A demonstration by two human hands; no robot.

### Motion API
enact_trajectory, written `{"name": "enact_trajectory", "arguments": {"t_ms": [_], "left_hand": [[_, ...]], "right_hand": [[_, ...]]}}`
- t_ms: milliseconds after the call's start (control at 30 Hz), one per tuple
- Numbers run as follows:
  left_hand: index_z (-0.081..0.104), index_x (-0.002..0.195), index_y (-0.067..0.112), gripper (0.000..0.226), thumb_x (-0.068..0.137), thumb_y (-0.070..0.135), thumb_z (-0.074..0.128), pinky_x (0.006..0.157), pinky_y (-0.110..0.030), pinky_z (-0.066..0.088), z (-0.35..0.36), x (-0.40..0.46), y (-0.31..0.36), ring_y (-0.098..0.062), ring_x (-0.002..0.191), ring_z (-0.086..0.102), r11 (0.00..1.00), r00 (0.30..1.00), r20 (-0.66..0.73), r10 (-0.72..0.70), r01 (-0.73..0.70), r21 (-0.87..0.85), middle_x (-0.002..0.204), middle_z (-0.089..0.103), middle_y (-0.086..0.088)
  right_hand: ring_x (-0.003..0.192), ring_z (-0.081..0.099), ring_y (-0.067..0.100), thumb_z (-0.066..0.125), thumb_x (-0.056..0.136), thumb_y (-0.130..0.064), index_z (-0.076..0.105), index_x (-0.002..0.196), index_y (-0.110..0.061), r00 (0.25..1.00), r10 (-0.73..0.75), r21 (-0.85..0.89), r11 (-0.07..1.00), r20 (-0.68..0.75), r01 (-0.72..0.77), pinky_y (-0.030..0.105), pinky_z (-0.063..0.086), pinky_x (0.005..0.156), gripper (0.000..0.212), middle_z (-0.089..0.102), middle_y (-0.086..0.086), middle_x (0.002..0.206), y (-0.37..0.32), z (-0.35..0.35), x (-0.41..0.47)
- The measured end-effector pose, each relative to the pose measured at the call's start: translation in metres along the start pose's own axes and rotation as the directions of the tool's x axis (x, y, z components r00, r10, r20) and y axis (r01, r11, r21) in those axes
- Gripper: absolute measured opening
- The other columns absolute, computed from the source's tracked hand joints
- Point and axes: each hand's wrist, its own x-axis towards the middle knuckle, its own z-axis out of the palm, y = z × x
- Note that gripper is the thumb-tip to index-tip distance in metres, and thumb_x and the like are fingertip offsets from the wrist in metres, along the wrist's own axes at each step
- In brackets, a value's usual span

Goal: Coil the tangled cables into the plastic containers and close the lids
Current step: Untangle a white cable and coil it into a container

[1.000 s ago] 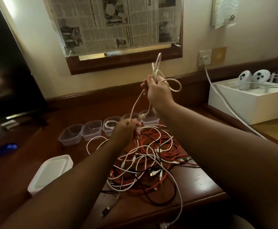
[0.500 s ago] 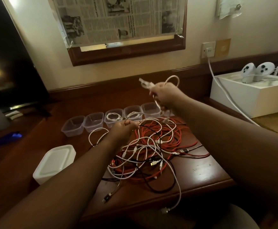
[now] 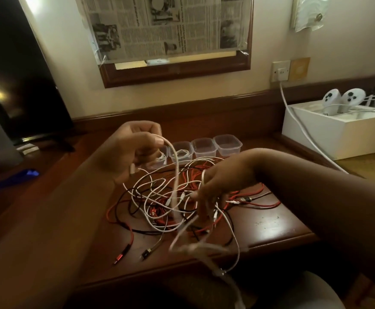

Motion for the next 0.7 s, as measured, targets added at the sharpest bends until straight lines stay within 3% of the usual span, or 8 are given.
{"name": "enact_trajectory", "arguments": {"t_ms": [100, 167, 233, 333, 400, 500, 600, 700], "left_hand": [[0.047, 0.052, 0.017, 0.020, 0.071, 0.021, 0.051, 0.044, -0.023, 0.021, 0.009, -0.006, 0.004, -0.011, 0.038, 0.021, 0.988, 0.994, -0.038, -0.106, 0.101, -0.114, 0.046, 0.027, 0.003], [0.043, 0.055, 0.017, 0.026, 0.080, 0.021, 0.043, 0.045, -0.024, 0.023, 0.016, -0.011, 0.002, -0.010, 0.037, 0.020, 0.967, 0.978, -0.104, -0.178, 0.155, -0.204, 0.047, 0.024, 0.003], [0.042, 0.059, 0.017, 0.030, 0.088, 0.021, 0.037, 0.046, -0.025, 0.024, 0.023, -0.016, -0.003, -0.010, 0.038, 0.020, 0.944, 0.954, -0.183, -0.240, 0.185, -0.271, 0.050, 0.023, 0.004], [0.044, 0.065, 0.018, 0.031, 0.094, 0.025, 0.035, 0.053, -0.027, 0.029, 0.034, -0.026, -0.010, -0.011, 0.046, 0.028, 0.891, 0.895, -0.297, -0.331, 0.193, -0.411, 0.056, 0.032, 0.003], [0.048, 0.068, 0.018, 0.030, 0.095, 0.026, 0.039, 0.060, -0.030, 0.038, 0.044, -0.033, -0.014, -0.014, 0.056, 0.043, 0.865, 0.861, -0.345, -0.374, 0.190, -0.464, 0.063, 0.046, 0.000], [0.056, 0.075, 0.014, 0.025, 0.096, 0.024, 0.045, 0.076, -0.036, 0.049, 0.056, -0.041, -0.014, -0.020, 0.072, 0.060, 0.830, 0.852, -0.347, -0.392, 0.165, -0.533, 0.076, 0.060, -0.005], [0.060, 0.084, 0.010, 0.021, 0.096, 0.023, 0.049, 0.067, -0.031, 0.055, 0.067, -0.046, -0.009, -0.019, 0.071, 0.064, 0.810, 0.870, -0.284, -0.403, 0.195, -0.553, 0.075, 0.063, -0.005], [0.063, 0.085, 0.012, 0.023, 0.096, 0.026, 0.048, 0.061, -0.035, 0.055, 0.077, -0.049, -0.006, -0.020, 0.066, 0.067, 0.858, 0.874, -0.255, -0.414, 0.280, -0.431, 0.073, 0.067, -0.005]], "right_hand": [[0.100, 0.068, 0.016, 0.038, 0.096, -0.061, 0.068, 0.109, -0.010, 0.982, 0.184, -0.222, 0.957, -0.032, -0.186, 0.032, 0.056, 0.085, 0.060, 0.073, 0.003, 0.108, -0.010, 0.011, 0.005], [0.085, 0.069, 0.014, 0.038, 0.098, -0.057, 0.067, 0.098, -0.016, 0.975, 0.132, -0.236, 0.956, -0.179, -0.172, 0.027, 0.054, 0.074, 0.050, 0.072, 0.001, 0.095, -0.016, 0.015, 0.001], [0.068, 0.062, 0.012, 0.042, 0.101, -0.048, 0.064, 0.090, -0.016, 0.906, -0.026, -0.114, 0.993, -0.423, -0.025, 0.024, 0.049, 0.063, 0.040, 0.067, 0.001, 0.080, -0.021, 0.021, 0.001], [0.049, 0.044, 0.009, 0.048, 0.101, -0.040, 0.058, 0.076, -0.017, 0.696, -0.101, 0.179, 0.931, -0.711, 0.318, 0.022, 0.038, 0.048, 0.035, 0.050, -0.003, 0.060, -0.031, 0.033, -0.007], [0.049, 0.044, 0.010, 0.047, 0.101, -0.040, 0.054, 0.071, -0.017, 0.668, -0.126, 0.262, 0.855, -0.733, 0.448, 0.022, 0.038, 0.047, 0.038, 0.049, -0.004, 0.058, -0.039, 0.043, -0.014], [0.066, 0.058, 0.016, 0.048, 0.100, -0.042, 0.062, 0.090, -0.017, 0.750, -0.191, 0.198, 0.897, -0.633, 0.395, 0.027, 0.047, 0.058, 0.030, 0.062, 0.003, 0.077, -0.050, 0.055, -0.018], [0.075, 0.067, 0.017, 0.057, 0.096, -0.040, 0.062, 0.106, -0.019, 0.837, -0.196, 0.043, 0.966, -0.511, 0.253, 0.033, 0.056, 0.066, 0.023, 0.069, 0.003, 0.090, -0.059, 0.069, -0.012], [0.080, 0.071, 0.019, 0.055, 0.098, -0.026, 0.064, 0.105, -0.016, 0.799, -0.152, 0.083, 0.966, -0.581, 0.243, 0.032, 0.059, 0.071, 0.015, 0.071, 0.006, 0.091, -0.062, 0.075, -0.005]]}}
